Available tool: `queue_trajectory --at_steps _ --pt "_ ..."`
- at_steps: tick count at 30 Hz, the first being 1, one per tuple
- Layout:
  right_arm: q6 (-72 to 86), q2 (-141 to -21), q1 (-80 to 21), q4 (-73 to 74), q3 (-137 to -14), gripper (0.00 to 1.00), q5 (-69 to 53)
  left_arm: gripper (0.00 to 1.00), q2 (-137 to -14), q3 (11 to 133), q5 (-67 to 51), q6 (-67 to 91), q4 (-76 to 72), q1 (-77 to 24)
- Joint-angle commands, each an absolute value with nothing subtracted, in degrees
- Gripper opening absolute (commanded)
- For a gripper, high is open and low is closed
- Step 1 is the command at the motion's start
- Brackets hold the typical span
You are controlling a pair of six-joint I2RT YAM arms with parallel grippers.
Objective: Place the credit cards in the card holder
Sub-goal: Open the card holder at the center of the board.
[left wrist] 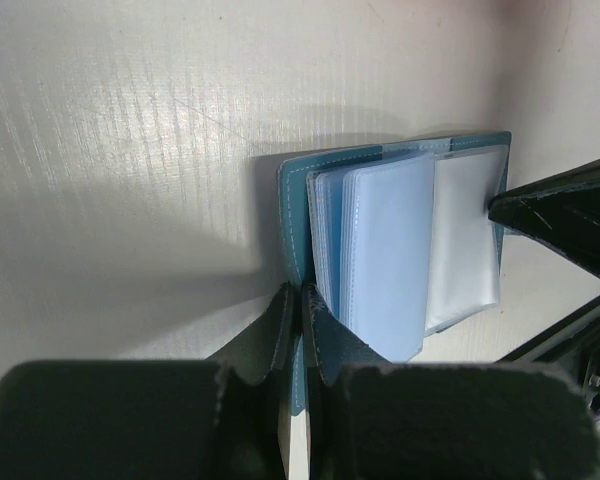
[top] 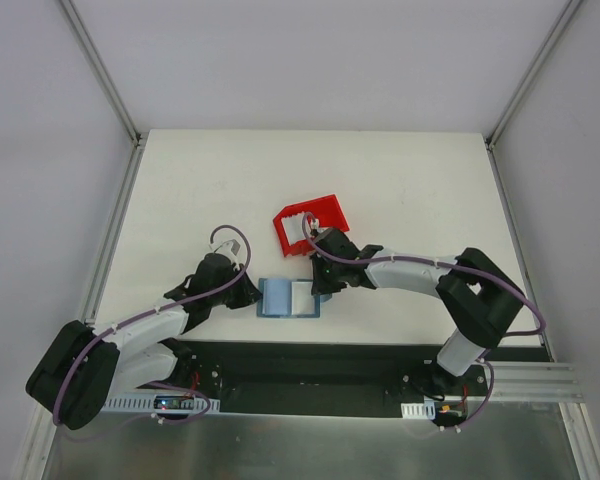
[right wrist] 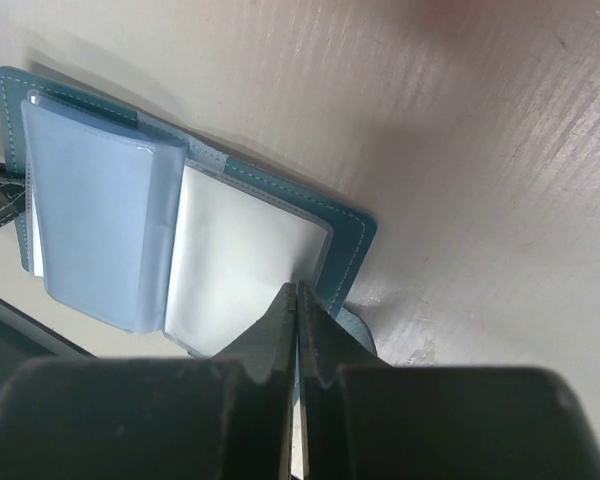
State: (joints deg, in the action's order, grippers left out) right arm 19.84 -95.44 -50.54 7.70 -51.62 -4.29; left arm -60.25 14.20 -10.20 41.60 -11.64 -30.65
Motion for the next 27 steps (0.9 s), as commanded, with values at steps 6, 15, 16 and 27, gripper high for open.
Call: queue_trajectory --at_steps 6,15,16,27 --pt "17.14 -94.22 -51.5 8.26 -51.85 0.0 -1.93 0.0 -61.08 13.01 -11.69 42.27 -14.76 -30.59" --pt "16.43 -93.52 -53.0 7.12 -50.98 0.01 2.98 0.0 -59.42 11.25 -12.57 41.14 -18.36 -30.67" --pt "16.52 -93.52 -53.09 7.03 -50.89 0.0 3.34 0.0 -59.15 11.16 -12.39 40.87 -18.37 -30.67" --pt "16.96 -92.46 -53.09 7.82 -51.5 0.0 4.14 0.0 -58.1 9.58 -12.4 41.39 -19.87 -30.67"
